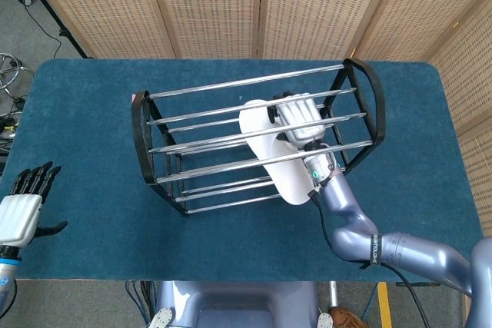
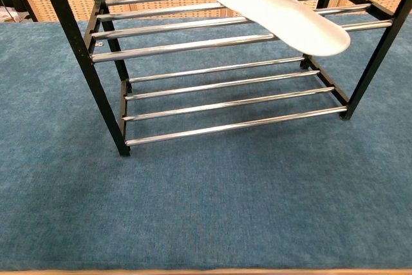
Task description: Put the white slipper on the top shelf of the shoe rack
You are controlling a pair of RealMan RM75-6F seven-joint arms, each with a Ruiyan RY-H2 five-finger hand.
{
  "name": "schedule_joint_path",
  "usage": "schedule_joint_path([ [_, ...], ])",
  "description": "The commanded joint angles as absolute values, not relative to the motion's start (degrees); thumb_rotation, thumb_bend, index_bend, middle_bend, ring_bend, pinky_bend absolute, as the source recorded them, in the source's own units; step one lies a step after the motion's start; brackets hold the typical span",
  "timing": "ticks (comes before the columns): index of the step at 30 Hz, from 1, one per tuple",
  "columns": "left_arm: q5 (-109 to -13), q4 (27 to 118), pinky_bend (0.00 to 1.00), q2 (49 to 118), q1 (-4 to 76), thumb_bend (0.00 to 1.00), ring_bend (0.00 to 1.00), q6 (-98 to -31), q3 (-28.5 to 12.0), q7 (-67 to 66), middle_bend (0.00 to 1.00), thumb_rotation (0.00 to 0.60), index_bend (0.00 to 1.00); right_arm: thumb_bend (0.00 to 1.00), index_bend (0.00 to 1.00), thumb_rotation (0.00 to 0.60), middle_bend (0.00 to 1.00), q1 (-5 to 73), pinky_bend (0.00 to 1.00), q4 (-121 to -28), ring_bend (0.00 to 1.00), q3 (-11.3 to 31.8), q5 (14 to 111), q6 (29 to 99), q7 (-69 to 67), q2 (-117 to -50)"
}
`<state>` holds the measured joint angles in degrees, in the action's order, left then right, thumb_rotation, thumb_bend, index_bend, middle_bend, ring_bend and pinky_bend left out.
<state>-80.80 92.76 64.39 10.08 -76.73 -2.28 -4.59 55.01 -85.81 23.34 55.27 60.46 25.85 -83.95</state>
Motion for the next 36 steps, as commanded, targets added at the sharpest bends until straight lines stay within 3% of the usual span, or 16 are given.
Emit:
schedule_joint_path([
  [1, -80.8, 92.8, 0.00, 64.3, 10.1, 0.00, 0.00, -76.7, -2.3, -4.4, 0.00, 0.600, 0.00, 0.36, 0.63, 0.600, 0.55, 55.3, 0.61, -85.3, 0.49, 23.4, 54.6, 60.8, 26.2, -84.5],
  [9, -80.5, 92.8, 0.00, 64.1, 10.1, 0.00, 0.00, -76.6, -2.4, -3.8, 0.00, 0.600, 0.00, 0.36, 0.61, 0.600, 0.53, 56.0, 0.60, -85.1, 0.48, 23.3, 53.5, 61.0, 26.5, -85.3],
  [14, -80.6, 92.8, 0.00, 64.1, 10.1, 0.00, 0.00, -76.6, -2.4, -3.9, 0.00, 0.600, 0.00, 0.36, 0.43, 0.600, 0.35, 55.8, 0.51, -86.8, 0.30, 23.0, 53.5, 59.4, 25.0, -83.8],
  [16, -80.6, 92.8, 0.00, 64.1, 10.1, 0.00, 0.00, -76.6, -2.4, -3.9, 0.00, 0.600, 0.00, 0.36, 0.40, 0.600, 0.33, 55.7, 0.49, -87.2, 0.27, 22.9, 53.6, 59.5, 24.8, -83.5],
  [30, -81.0, 92.9, 0.00, 64.3, 10.1, 0.00, 0.00, -76.7, -2.1, -4.8, 0.00, 0.600, 0.00, 0.36, 0.39, 0.600, 0.30, 54.8, 0.47, -90.3, 0.24, 21.0, 55.3, 61.5, 25.2, -82.7],
  [36, -81.0, 92.9, 0.00, 64.4, 10.1, 0.00, 0.00, -76.8, -2.1, -5.0, 0.00, 0.600, 0.00, 0.36, 0.38, 0.600, 0.27, 54.4, 0.36, -90.7, 0.19, 20.3, 55.6, 61.6, 25.1, -82.7],
])
